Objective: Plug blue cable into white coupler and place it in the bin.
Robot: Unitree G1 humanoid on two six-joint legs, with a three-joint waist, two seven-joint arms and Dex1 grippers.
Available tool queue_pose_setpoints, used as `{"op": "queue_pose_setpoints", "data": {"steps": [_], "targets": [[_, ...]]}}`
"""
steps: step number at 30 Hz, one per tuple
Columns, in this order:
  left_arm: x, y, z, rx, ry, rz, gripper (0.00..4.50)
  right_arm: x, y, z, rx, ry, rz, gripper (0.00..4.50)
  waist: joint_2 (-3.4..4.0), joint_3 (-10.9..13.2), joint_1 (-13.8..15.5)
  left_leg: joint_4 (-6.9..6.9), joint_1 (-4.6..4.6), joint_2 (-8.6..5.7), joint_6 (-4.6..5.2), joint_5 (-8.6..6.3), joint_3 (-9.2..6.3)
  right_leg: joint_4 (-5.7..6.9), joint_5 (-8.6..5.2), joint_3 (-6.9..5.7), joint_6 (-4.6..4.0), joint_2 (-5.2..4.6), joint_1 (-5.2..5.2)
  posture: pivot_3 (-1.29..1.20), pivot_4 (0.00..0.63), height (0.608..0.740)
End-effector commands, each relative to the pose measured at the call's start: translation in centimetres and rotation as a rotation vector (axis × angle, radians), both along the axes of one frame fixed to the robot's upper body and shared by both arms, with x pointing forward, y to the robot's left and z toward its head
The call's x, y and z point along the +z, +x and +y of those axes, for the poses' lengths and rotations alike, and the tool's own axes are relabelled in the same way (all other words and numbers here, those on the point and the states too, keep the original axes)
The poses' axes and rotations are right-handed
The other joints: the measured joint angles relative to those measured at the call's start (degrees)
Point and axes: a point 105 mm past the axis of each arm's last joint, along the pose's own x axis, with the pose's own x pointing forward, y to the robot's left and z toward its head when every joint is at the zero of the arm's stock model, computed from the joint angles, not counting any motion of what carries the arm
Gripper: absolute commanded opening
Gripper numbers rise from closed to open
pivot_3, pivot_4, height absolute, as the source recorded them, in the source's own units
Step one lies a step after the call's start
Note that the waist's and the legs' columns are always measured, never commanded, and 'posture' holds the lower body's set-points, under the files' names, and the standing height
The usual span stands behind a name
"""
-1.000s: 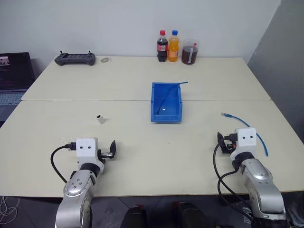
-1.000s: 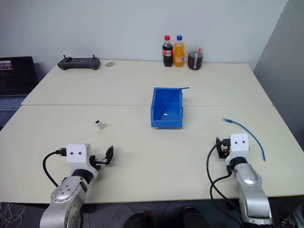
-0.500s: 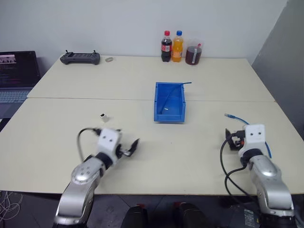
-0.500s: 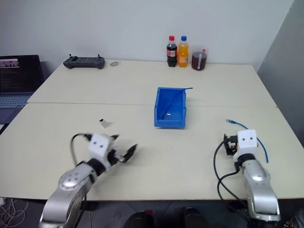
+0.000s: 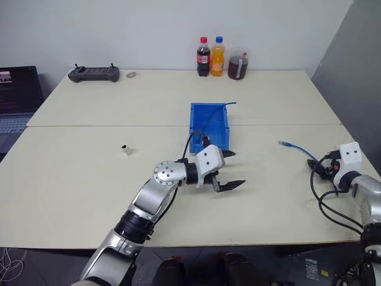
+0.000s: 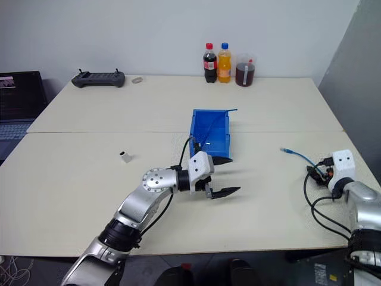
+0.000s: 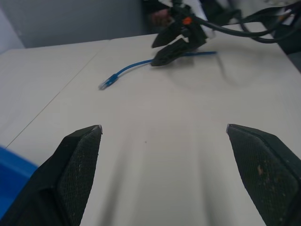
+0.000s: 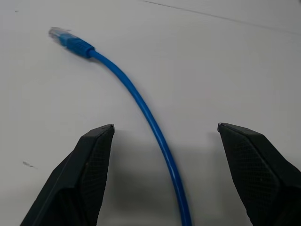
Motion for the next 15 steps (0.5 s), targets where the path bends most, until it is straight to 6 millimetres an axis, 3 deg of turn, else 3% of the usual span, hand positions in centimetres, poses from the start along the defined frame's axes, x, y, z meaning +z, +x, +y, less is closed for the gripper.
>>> {"op": "queue_pose_setpoints", "data": {"steps": [1, 7, 15], "targets": [[0.5, -0.3, -0.3, -0.040, -0.004, -0.035, 4.50, -0.5, -0.2, 0.4, 0.099, 0.030, 0.025, 3.38, 0.01, -0.01, 0.01, 0.01, 0.00, 0.01, 0.00, 0.00, 0.00, 0.00, 0.00, 0.00, 0.00, 0.00, 0.00, 0.00, 0.150, 0.740], [0.4, -0.1, 0.4, -0.011, -0.016, -0.014, 4.50, -1.4, -0.5, 0.7, 0.172, 0.016, 0.057, 2.07, 0.01, -0.01, 0.01, 0.06, 0.03, 0.02, -0.01, 0.00, -0.01, 0.05, 0.00, -0.01, 0.01, -0.02, 0.05, 0.00, 0.150, 0.740], [0.7, -0.4, -0.2, -0.022, -0.028, -0.022, 4.50, -1.8, -0.3, 0.0, 0.166, -0.029, 0.060, 0.05, 0.00, -0.01, -0.01, 0.11, 0.18, 0.04, -0.02, 0.01, -0.03, 0.04, 0.01, -0.05, 0.02, -0.04, 0.23, 0.00, 0.150, 0.740]]}}
